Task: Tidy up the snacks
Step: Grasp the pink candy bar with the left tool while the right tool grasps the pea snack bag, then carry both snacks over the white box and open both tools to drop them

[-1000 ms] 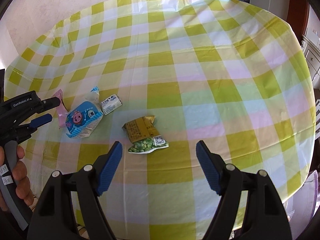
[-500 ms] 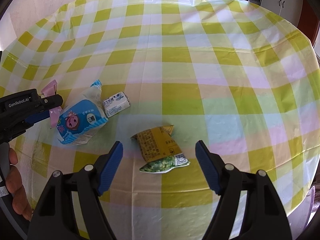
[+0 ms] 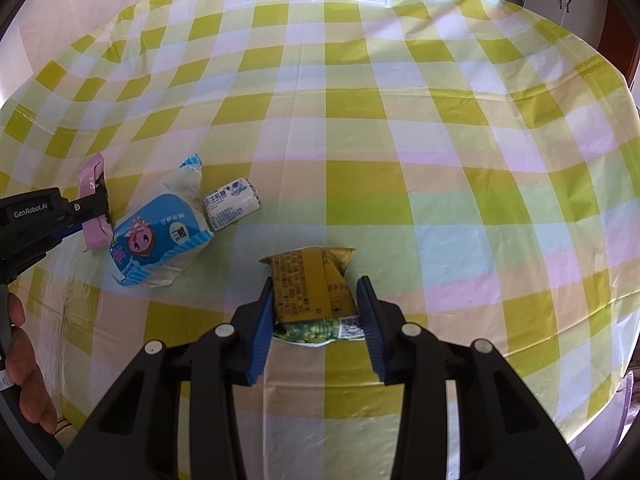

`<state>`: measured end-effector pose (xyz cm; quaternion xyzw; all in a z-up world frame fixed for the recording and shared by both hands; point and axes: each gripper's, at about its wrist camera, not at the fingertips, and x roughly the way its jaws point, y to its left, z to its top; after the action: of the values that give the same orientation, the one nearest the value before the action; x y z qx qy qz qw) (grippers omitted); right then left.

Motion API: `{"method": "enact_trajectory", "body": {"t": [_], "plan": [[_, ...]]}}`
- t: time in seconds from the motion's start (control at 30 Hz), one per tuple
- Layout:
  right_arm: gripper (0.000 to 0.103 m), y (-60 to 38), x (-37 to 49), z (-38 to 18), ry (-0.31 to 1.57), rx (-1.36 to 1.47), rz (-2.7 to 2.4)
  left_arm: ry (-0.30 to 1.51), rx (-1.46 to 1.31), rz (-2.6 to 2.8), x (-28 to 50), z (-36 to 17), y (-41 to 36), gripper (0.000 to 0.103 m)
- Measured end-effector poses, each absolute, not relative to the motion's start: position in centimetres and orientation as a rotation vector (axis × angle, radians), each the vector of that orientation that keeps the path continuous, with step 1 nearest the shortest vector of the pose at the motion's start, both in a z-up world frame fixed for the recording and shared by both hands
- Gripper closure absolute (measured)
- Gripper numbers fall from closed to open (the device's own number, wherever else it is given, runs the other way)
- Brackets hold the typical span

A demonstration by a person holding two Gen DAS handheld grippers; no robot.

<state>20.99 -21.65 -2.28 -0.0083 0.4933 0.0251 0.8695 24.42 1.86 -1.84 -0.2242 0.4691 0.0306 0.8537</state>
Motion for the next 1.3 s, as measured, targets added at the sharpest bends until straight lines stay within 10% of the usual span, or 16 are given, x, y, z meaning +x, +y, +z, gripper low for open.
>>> {"method": "enact_trajectory", "body": {"t": [1.3], "plan": [[0.068, -32.1, 11.5, 2.1, 0.965, 0.076, -0.127, 1.009, -0.278, -0.427, 15.3, 3.4, -15.5, 0.086]]}}
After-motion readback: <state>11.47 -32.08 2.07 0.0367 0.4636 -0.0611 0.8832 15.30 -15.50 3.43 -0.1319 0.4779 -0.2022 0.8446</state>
